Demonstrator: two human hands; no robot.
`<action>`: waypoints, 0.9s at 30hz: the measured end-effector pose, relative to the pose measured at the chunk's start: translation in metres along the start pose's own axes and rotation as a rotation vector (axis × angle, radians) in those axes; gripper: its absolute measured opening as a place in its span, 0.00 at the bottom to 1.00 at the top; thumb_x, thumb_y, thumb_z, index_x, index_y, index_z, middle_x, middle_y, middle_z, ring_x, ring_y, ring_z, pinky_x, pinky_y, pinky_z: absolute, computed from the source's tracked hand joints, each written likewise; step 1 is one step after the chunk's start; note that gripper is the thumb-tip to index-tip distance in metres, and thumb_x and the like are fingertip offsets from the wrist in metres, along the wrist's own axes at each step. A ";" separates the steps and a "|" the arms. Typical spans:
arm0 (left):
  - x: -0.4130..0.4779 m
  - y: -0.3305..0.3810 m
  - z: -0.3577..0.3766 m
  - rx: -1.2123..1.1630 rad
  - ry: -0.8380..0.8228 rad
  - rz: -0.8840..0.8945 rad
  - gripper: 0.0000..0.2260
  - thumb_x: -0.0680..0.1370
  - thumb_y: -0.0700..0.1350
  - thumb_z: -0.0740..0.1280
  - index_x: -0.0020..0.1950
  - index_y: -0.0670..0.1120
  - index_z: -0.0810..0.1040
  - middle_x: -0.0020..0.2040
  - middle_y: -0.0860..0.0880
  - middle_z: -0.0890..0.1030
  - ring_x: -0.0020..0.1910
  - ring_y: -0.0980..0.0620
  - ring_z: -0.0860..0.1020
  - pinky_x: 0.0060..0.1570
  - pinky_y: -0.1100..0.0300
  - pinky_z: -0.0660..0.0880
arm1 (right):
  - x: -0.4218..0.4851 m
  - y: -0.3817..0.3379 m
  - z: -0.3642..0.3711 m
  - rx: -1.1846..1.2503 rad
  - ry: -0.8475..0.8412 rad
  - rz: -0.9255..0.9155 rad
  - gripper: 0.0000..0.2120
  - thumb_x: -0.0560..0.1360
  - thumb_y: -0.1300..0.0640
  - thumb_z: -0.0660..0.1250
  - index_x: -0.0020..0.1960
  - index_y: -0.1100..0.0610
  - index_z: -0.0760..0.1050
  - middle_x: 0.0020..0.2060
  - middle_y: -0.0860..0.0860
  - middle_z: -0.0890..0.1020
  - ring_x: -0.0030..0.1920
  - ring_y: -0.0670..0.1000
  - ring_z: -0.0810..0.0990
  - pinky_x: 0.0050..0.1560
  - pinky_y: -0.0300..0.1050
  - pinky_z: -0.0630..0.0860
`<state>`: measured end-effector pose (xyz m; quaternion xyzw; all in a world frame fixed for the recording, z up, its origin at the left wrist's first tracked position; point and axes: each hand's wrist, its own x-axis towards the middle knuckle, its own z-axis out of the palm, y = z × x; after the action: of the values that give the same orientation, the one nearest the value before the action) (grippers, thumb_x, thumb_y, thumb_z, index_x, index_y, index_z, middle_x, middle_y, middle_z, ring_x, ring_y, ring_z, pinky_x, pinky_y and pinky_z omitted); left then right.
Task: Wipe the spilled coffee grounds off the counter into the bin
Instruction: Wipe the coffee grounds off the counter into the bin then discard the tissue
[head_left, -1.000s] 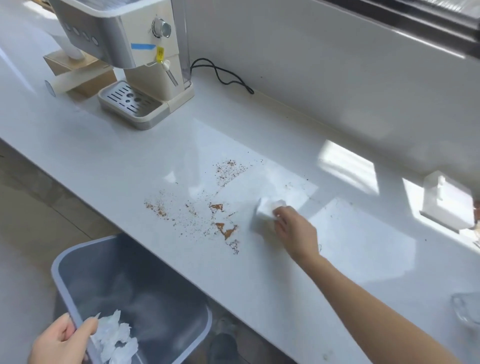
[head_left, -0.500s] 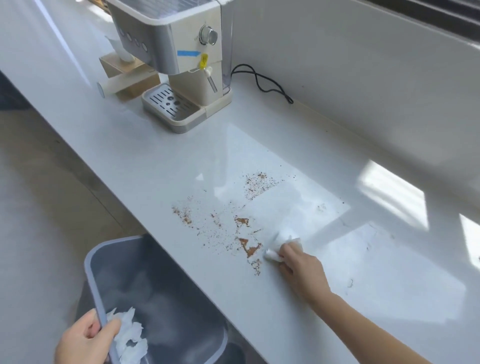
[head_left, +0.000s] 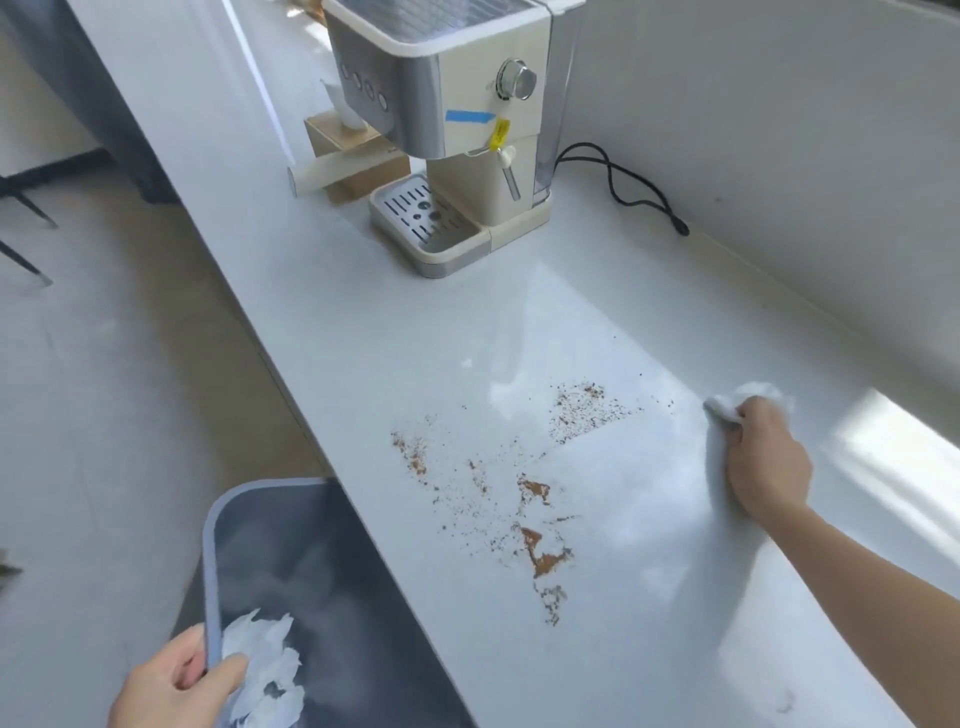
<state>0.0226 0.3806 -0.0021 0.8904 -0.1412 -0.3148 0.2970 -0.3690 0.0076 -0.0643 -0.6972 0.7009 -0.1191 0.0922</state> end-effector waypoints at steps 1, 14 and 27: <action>0.002 -0.003 0.000 -0.002 0.008 -0.008 0.18 0.57 0.44 0.65 0.40 0.32 0.78 0.37 0.29 0.77 0.37 0.47 0.68 0.43 0.55 0.65 | 0.013 -0.011 0.003 0.003 -0.015 -0.027 0.04 0.79 0.58 0.53 0.45 0.55 0.60 0.48 0.62 0.74 0.33 0.60 0.68 0.36 0.50 0.65; 0.000 -0.009 0.003 -0.053 0.086 0.008 0.17 0.57 0.45 0.64 0.38 0.32 0.72 0.33 0.42 0.69 0.35 0.48 0.65 0.41 0.54 0.64 | -0.072 -0.163 0.040 0.201 -0.370 -0.724 0.10 0.72 0.65 0.60 0.45 0.51 0.63 0.45 0.47 0.72 0.36 0.58 0.73 0.33 0.48 0.70; -0.005 -0.007 0.004 -0.047 0.091 0.168 0.13 0.67 0.38 0.67 0.32 0.43 0.61 0.31 0.47 0.58 0.33 0.50 0.58 0.36 0.55 0.56 | 0.007 -0.027 0.004 0.055 -0.024 -0.053 0.09 0.76 0.63 0.56 0.55 0.63 0.70 0.52 0.68 0.75 0.51 0.68 0.75 0.50 0.60 0.72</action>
<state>0.0166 0.3861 -0.0065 0.8815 -0.1943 -0.2513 0.3494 -0.3425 0.0009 -0.0596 -0.7141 0.6774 -0.1326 0.1166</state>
